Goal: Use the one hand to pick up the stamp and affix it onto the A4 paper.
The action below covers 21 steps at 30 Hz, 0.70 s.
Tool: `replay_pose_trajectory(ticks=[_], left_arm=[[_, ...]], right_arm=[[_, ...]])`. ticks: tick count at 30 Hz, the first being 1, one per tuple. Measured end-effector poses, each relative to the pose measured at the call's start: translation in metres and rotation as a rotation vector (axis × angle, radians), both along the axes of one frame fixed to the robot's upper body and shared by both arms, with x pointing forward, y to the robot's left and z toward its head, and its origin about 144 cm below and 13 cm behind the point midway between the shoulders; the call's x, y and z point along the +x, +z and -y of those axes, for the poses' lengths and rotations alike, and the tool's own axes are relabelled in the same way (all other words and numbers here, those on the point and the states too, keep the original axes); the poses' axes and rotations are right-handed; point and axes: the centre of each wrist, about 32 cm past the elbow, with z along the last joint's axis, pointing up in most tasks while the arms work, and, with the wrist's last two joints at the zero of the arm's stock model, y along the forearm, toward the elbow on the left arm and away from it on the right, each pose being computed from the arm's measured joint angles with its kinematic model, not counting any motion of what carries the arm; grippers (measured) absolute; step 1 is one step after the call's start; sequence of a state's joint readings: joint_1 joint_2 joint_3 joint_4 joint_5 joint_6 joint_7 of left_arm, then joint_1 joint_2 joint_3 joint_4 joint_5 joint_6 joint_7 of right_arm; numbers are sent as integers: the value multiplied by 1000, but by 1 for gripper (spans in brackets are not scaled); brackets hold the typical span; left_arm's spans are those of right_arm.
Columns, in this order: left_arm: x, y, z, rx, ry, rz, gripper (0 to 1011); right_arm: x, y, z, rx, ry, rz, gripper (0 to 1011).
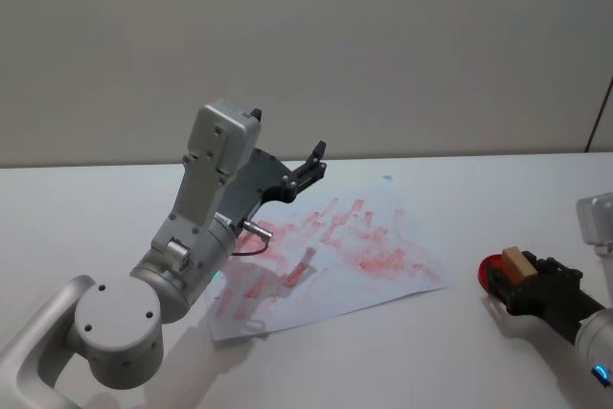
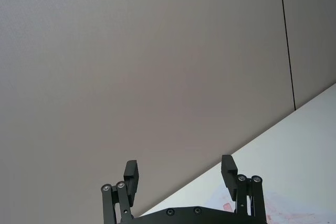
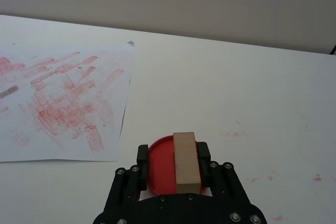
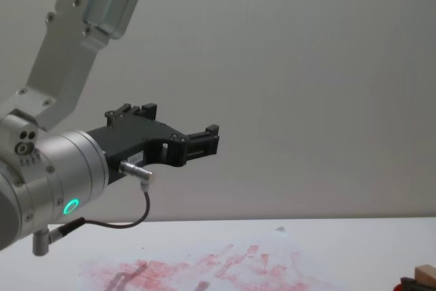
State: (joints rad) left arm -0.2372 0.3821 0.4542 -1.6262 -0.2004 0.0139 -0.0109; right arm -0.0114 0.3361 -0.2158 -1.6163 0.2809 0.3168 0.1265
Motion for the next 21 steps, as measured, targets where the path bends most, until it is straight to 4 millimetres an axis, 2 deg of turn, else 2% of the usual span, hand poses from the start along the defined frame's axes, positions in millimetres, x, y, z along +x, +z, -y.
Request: replay_pose_trajectory(ticks=[2, 6, 9, 10, 12, 21], left_arm=[[0, 0, 0, 0, 0, 0, 1001], [0, 0, 0, 0, 0, 0, 1001], [0, 0, 0, 0, 0, 0, 1001], [0, 0, 0, 0, 0, 0, 1001], [0, 0, 0, 0, 0, 0, 1001], [0, 0, 0, 0, 0, 0, 1001]], right_arm=[[0, 0, 0, 0, 0, 0, 534], [1, 0, 0, 0, 1, -1, 361], [1, 0, -1, 1, 2, -1, 304], [1, 0, -1, 1, 2, -2, 248], [1, 0, -1, 1, 3, -2, 218], [1, 0, -1, 1, 4, -2, 218]])
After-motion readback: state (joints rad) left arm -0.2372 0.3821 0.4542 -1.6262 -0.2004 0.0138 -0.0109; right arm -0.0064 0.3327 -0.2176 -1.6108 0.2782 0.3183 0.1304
